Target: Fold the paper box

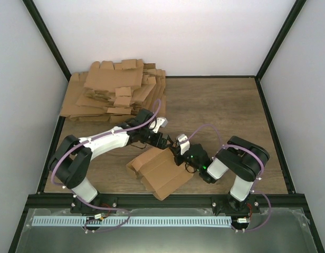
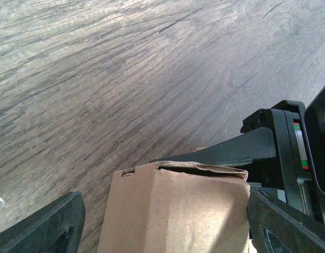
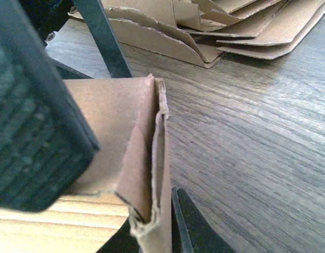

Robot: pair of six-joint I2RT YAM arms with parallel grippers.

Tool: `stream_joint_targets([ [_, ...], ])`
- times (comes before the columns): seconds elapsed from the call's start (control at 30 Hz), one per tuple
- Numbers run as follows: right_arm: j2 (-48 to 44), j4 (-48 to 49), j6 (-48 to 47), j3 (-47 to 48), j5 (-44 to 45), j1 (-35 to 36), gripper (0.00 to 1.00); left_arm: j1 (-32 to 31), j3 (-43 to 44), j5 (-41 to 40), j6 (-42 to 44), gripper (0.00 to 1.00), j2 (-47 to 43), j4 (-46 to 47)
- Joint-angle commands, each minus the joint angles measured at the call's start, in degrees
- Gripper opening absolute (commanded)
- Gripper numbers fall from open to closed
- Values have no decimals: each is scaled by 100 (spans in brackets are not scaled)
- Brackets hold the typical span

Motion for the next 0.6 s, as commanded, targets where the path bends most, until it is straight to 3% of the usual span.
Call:
stream_joint_targets([
  [0.0,67,29,-91,128,59,50,9,69,-103,162,-7,85,-43,175],
  [0.57,187,-6,-81,165,120,120,15,55,26,150,107,69,343,1],
])
